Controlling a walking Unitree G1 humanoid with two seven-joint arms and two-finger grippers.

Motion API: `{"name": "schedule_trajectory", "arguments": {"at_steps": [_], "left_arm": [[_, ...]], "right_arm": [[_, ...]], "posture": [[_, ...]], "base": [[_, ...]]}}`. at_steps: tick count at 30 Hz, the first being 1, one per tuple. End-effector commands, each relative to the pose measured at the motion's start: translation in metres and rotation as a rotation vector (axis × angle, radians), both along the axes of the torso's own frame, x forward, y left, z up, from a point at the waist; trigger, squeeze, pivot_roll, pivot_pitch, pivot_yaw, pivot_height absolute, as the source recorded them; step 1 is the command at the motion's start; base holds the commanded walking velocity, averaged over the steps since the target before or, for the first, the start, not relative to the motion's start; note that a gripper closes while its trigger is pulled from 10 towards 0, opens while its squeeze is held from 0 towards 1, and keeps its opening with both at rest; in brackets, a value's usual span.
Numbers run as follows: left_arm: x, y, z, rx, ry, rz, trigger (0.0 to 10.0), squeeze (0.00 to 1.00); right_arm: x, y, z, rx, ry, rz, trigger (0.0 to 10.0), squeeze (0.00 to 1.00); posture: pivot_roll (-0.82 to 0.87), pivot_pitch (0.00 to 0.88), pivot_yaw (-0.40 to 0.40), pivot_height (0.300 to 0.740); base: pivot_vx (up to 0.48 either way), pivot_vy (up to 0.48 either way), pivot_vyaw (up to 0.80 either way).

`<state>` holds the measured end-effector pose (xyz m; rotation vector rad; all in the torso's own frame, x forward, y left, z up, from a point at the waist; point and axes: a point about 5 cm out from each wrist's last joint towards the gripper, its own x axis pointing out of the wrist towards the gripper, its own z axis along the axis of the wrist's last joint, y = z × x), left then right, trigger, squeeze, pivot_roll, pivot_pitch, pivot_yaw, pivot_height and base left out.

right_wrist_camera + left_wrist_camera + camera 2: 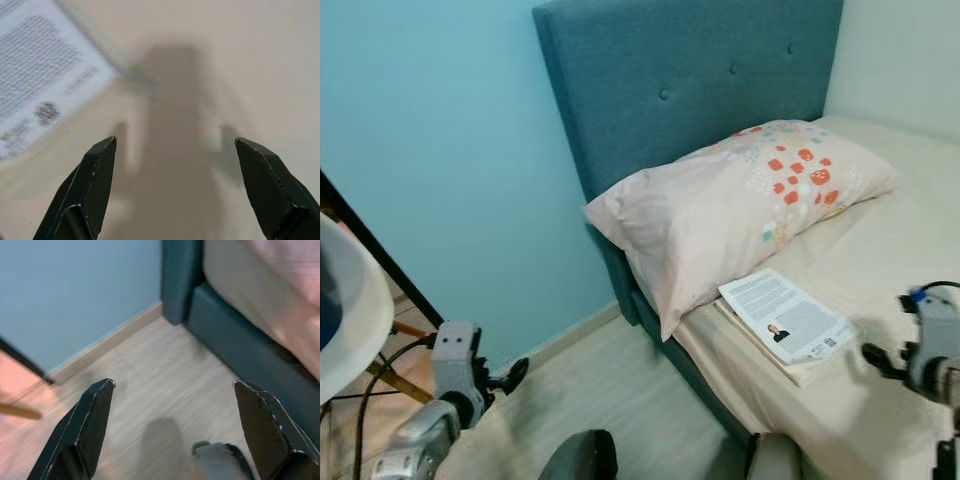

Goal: Clean up the room

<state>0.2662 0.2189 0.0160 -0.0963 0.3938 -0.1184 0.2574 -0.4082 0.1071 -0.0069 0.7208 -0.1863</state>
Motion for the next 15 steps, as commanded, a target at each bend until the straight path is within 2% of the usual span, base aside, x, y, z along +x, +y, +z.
{"name": "schedule_trajectory", "arguments": {"at_steps": [1, 2, 3, 4, 5, 6, 8, 9, 10, 11, 12, 13, 14, 15], "left_arm": [[0.001, 0.000, -0.001, -0.005, 0.002, 0.012, 10.0, 0.00], [0.004, -0.002, -0.001, -0.013, 0.000, 0.018, 10.0, 0.00], [0.004, -0.002, -0.001, -0.013, 0.000, 0.018, 10.0, 0.00], [0.012, -0.005, 0.001, -0.041, -0.005, 0.048, 10.0, 0.00], [0.012, -0.005, 0.001, -0.041, -0.005, 0.048, 10.0, 0.00], [0.020, -0.008, 0.004, -0.057, -0.012, 0.073, 10.0, 0.00], [0.020, -0.008, 0.004, -0.057, -0.012, 0.073, 10.0, 0.00], [0.023, -0.008, 0.005, -0.052, 0.001, 0.087, 10.0, 0.00], [0.026, -0.008, 0.005, -0.039, 0.017, 0.099, 10.0, 0.00], [0.026, -0.008, 0.005, -0.039, 0.017, 0.099, 10.0, 0.00], [0.032, -0.010, 0.009, -0.064, -0.003, 0.113, 10.0, 0.00], [0.032, -0.010, 0.009, -0.064, -0.003, 0.113, 10.0, 0.00], [0.036, -0.012, 0.012, -0.077, -0.018, 0.123, 10.0, 0.00], [0.036, -0.012, 0.012, -0.077, -0.018, 0.123, 10.0, 0.00]], "right_arm": [[0.004, 0.003, 0.002, 0.025, -0.011, 0.005, 10.0, 0.00], [0.010, 0.001, 0.014, 0.030, -0.097, -0.004, 10.0, 0.00], [0.010, 0.001, 0.014, 0.030, -0.097, -0.004, 10.0, 0.00], [0.033, 0.009, 0.044, 0.112, -0.388, 0.015, 10.0, 0.00], [0.033, 0.009, 0.044, 0.112, -0.388, 0.015, 10.0, 0.00], [0.053, 0.033, 0.061, 0.222, -0.615, 0.116, 10.0, 0.00], [0.053, 0.033, 0.061, 0.222, -0.615, 0.116, 10.0, 0.00], [0.061, 0.049, 0.065, 0.287, -0.692, 0.164, 10.0, 0.00], [0.071, 0.078, 0.067, 0.364, -0.764, 0.247, 10.0, 0.00], [0.071, 0.078, 0.067, 0.364, -0.764, 0.247, 10.0, 0.00], [0.080, 0.118, 0.067, 0.466, -0.828, 0.342, 10.0, 0.00], [0.080, 0.118, 0.067, 0.466, -0.828, 0.342, 10.0, 0.00], [0.084, 0.149, 0.067, 0.549, -0.862, 0.410, 10.0, 0.00], [0.084, 0.149, 0.067, 0.549, -0.862, 0.410, 10.0, 0.00]], "posture": [[0.08, 0.001, 0.094, 0.528], [0.08, 0.000, 0.086, 0.528], [0.08, 0.000, 0.086, 0.528], [0.06, 0.000, 0.061, 0.533], [0.06, 0.000, 0.061, 0.533], [0.05, 0.000, 0.049, 0.543], [0.05, 0.000, 0.049, 0.548], [0.05, 0.000, 0.045, 0.553], [0.04, 0.000, 0.036, 0.558], [0.04, 0.000, 0.036, 0.558], [0.03, 0.000, 0.025, 0.563], [0.03, 0.000, 0.025, 0.563], [0.03, 0.000, 0.016, 0.568], [0.03, 0.000, 0.016, 0.568]], "base": [[0.000, 0.000, 0.00], [0.000, 0.000, 0.00], [0.000, 0.000, 0.00], [0.000, 0.000, 0.00], [0.000, 0.000, 0.00], [0.000, 0.000, 0.00], [0.000, 0.000, 0.00], [-0.480, 0.000, 0.00], [-0.480, 0.000, 0.00], [-0.480, 0.000, 0.00], [-0.244, 0.000, 0.00], [-0.244, 0.000, 0.00], [0.000, 0.000, 0.00], [0.000, 0.000, 0.00]]}}
